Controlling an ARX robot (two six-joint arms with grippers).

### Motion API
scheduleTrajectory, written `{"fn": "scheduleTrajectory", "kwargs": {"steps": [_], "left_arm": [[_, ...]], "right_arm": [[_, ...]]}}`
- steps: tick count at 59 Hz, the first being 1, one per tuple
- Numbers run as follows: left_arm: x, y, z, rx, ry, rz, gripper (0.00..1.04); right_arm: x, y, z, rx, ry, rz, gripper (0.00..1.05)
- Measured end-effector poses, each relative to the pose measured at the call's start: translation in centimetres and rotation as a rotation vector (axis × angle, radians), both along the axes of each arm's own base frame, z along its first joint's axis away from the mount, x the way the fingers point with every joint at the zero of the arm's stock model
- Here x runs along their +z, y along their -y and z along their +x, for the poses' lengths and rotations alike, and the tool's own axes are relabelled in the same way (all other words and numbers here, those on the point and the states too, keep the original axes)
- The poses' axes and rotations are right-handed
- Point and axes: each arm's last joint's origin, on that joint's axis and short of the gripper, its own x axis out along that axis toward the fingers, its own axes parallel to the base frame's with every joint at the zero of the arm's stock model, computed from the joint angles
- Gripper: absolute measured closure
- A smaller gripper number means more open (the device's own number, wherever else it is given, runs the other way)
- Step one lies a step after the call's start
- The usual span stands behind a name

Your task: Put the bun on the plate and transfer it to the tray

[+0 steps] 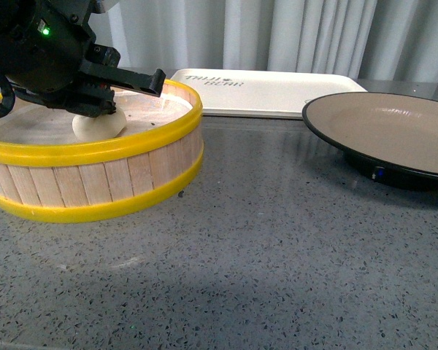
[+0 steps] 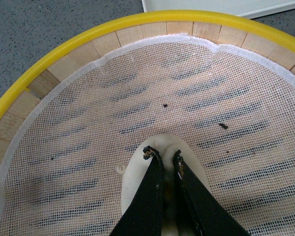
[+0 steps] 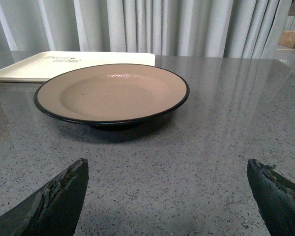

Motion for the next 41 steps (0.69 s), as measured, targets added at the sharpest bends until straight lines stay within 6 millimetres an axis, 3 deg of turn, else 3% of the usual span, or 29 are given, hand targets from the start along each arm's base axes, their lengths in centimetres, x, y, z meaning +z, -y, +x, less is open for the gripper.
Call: {"fn": "scheduleTrajectory", "kwargs": {"steps": [13,30,37,41], "left_arm": [[1.2,-0.2,-0.2,-0.003,0.020,-0.005,1.01],[5.3,0.1,0.2,-0.021,0.106,-0.021,1.01],[7.9,1.5,0.4,-0.061,0.168,-0.047,1.01],[10.3,3.9,0.8,-0.122,0.230,-0.075,1.01]], "right_arm": [[0.0,0.0,0.0,0.000,0.000,0.000,0.08],[0.0,0.0,0.0,0.000,0.000,0.000,0.08],[0.0,0.0,0.0,0.000,0.000,0.000,0.08],[0.0,0.0,0.0,0.000,0.000,0.000,0.08]]}}
